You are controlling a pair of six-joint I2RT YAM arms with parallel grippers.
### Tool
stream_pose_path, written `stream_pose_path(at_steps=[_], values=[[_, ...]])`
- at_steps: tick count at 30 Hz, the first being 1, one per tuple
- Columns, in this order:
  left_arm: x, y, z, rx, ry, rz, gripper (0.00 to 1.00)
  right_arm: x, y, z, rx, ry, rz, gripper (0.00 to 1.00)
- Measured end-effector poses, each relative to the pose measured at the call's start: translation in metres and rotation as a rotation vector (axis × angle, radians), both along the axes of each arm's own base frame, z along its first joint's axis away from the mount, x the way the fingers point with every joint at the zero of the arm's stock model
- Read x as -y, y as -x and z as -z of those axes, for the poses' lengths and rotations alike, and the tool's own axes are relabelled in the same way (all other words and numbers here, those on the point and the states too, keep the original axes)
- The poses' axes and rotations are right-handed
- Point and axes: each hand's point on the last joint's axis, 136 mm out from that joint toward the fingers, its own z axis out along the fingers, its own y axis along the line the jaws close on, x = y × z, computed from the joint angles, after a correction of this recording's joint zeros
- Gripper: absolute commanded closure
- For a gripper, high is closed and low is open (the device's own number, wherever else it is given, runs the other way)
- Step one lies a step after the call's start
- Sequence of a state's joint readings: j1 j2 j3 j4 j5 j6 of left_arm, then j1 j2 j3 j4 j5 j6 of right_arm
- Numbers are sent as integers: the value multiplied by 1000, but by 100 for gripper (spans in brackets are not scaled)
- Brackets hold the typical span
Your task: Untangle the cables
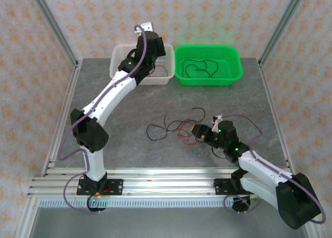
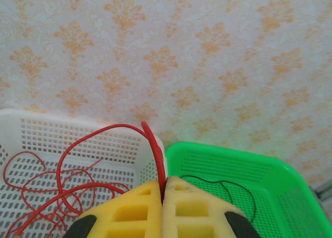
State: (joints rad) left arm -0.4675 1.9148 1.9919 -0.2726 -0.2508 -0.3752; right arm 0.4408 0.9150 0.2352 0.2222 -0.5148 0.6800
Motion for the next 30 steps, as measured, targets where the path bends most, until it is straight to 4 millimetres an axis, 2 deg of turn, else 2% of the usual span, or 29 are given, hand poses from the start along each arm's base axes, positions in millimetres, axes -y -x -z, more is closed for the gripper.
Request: stream_pose_path(at_steps=[7, 11, 17, 23, 26, 30], values=[[-18, -48, 64, -70, -53, -29, 100, 3, 0, 2, -6, 11, 13, 27], [-26, -68, 96, -107, -68, -45, 100, 4, 0, 4, -10, 17, 19, 27], [-22, -83, 144, -174, -79, -21, 100, 5, 0, 5, -13, 23, 26, 27], [-13, -82, 180, -221, -64, 23, 100, 6, 1, 13, -39, 35, 25, 27], [-10, -78, 193, -247, -54, 35, 83, 6, 1, 14, -42, 38, 25, 27], [-7, -77, 201, -262, -41, 52, 55, 6, 2, 15, -48, 41, 25, 27]])
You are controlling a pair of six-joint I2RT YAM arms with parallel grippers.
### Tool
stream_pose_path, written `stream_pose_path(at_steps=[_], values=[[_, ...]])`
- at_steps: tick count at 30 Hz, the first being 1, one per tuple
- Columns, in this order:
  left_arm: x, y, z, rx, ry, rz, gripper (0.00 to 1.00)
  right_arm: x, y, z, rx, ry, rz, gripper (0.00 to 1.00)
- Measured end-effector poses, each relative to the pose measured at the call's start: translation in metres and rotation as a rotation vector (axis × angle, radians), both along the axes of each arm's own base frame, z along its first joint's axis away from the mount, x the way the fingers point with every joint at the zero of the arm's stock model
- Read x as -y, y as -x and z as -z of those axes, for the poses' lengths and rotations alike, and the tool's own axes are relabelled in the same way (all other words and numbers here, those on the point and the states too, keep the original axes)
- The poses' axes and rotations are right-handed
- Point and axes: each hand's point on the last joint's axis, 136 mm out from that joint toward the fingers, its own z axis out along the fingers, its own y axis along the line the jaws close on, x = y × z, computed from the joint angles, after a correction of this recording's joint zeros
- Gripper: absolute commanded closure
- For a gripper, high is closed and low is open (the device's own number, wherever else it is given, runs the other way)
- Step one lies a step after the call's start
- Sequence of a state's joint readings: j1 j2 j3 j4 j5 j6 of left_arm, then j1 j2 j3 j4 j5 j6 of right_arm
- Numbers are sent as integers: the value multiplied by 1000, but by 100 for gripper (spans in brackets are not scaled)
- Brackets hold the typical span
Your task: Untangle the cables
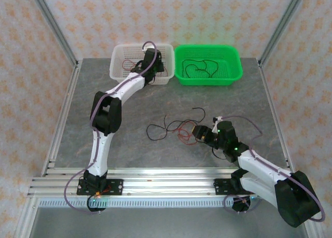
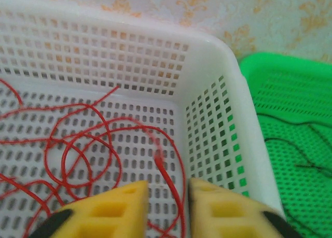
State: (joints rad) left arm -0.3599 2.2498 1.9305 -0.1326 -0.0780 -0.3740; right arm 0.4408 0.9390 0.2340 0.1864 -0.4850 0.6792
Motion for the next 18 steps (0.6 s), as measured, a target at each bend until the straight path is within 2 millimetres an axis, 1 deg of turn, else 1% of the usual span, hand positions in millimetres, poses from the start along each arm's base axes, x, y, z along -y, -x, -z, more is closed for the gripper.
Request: stream_pose_path(at_steps=[4, 5, 6, 9, 16, 18], values=[[3, 0, 1, -2, 10, 15, 35, 1, 1, 3, -11, 6, 1, 27], [3, 0, 1, -2, 8, 17, 29, 1, 1, 3, -13, 7, 1, 27], [3, 0, 1, -2, 7, 17, 22, 1, 1, 3, -13, 8, 3, 27], [3, 0, 1, -2, 1, 20, 3, 2, 1, 4, -19, 16, 9, 27], [4, 2, 0, -8, -17, 31, 2, 7, 1, 6, -35, 38, 26, 27], [7, 2, -3, -3, -24, 36, 2, 8, 1, 7, -39, 45, 33, 27]])
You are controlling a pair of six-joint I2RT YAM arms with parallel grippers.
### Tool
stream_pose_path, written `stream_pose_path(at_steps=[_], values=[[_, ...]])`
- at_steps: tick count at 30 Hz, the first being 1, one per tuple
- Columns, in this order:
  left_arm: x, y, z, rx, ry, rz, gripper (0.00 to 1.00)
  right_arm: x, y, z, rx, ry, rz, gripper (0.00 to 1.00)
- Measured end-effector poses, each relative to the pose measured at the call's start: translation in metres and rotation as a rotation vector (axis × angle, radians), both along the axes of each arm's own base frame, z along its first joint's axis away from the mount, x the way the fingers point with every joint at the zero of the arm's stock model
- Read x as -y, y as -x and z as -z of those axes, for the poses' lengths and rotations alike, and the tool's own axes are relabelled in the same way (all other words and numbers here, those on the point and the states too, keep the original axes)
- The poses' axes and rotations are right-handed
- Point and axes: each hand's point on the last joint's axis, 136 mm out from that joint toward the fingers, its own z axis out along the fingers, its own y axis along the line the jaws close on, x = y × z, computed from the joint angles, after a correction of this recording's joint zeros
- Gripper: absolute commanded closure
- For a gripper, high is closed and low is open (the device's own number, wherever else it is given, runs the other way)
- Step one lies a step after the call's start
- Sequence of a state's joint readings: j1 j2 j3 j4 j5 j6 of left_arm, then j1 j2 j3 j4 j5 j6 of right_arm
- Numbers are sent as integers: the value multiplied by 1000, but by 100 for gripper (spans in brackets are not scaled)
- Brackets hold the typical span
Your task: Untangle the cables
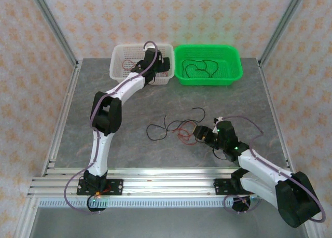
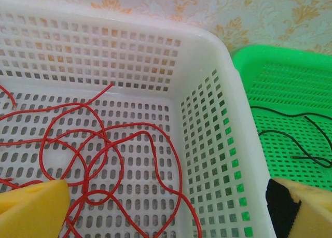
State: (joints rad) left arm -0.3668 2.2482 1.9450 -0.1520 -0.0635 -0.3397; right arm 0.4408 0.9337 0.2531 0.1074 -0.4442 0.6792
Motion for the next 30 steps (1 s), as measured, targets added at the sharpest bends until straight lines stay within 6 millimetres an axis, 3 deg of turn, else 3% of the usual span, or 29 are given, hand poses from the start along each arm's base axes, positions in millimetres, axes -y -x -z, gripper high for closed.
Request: stream_pose_path(at_steps=[4, 8, 13, 16, 19, 22, 26, 30], values=[[10, 8, -19, 22, -4, 22, 2, 4, 0, 2, -17, 23, 17, 28], [24, 31, -64, 82, 5, 57, 2, 8, -4, 1, -34, 61, 38, 31], [33, 88, -138, 193, 57, 93, 2, 9, -6, -4, -51, 113, 53, 34], [27, 127, -162, 240, 116, 94, 3, 7, -3, -2, -75, 133, 56, 36], [11, 158, -159, 240, 165, 69, 4, 6, 4, 5, -116, 141, 70, 37], [-3, 186, -134, 199, 185, 34, 4, 4, 9, 11, -160, 138, 90, 37], [-8, 223, -100, 141, 196, 27, 5, -4, 18, 15, -212, 97, 110, 37], [-11, 249, -86, 124, 223, 27, 5, -9, 31, 24, -274, 32, 141, 37]])
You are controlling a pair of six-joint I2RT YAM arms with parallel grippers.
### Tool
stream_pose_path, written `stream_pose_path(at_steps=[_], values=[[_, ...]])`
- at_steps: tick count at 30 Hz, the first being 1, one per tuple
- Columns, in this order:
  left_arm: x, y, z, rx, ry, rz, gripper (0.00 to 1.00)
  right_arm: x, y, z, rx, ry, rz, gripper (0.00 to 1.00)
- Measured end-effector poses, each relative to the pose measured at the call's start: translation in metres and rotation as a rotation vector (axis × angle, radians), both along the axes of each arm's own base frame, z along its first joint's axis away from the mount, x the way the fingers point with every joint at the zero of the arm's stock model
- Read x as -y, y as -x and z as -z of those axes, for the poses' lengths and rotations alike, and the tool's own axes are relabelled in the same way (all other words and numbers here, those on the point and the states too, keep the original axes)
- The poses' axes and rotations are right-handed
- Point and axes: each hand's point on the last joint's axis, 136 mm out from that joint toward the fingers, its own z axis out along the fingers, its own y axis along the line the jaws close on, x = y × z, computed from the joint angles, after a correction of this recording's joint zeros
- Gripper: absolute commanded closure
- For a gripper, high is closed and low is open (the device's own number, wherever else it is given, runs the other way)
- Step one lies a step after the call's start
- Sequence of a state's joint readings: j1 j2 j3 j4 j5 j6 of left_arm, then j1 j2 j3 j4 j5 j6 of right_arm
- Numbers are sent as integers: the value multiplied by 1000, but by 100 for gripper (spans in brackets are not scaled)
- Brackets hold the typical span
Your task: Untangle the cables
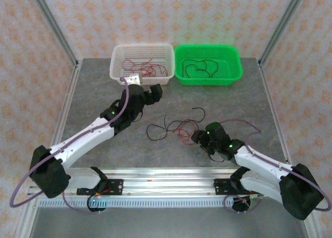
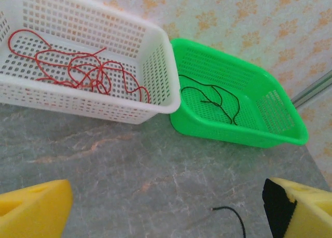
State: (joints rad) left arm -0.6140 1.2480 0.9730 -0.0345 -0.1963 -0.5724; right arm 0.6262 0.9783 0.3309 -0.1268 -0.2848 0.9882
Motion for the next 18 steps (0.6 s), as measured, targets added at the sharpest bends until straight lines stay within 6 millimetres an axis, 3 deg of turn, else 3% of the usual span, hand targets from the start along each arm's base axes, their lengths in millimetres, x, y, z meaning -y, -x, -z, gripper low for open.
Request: stream_pose_path(at_steps=[4, 15, 18], values=[[-6, 12, 3, 2, 19, -17, 6, -2, 8, 8, -55, -56, 63, 37], [-9, 27, 30, -32, -6, -23, 6, -23, 1, 1, -94, -225, 176, 45], [-12, 28, 26, -21, -4, -34, 6, -28, 1, 3, -110, -238, 188, 55]])
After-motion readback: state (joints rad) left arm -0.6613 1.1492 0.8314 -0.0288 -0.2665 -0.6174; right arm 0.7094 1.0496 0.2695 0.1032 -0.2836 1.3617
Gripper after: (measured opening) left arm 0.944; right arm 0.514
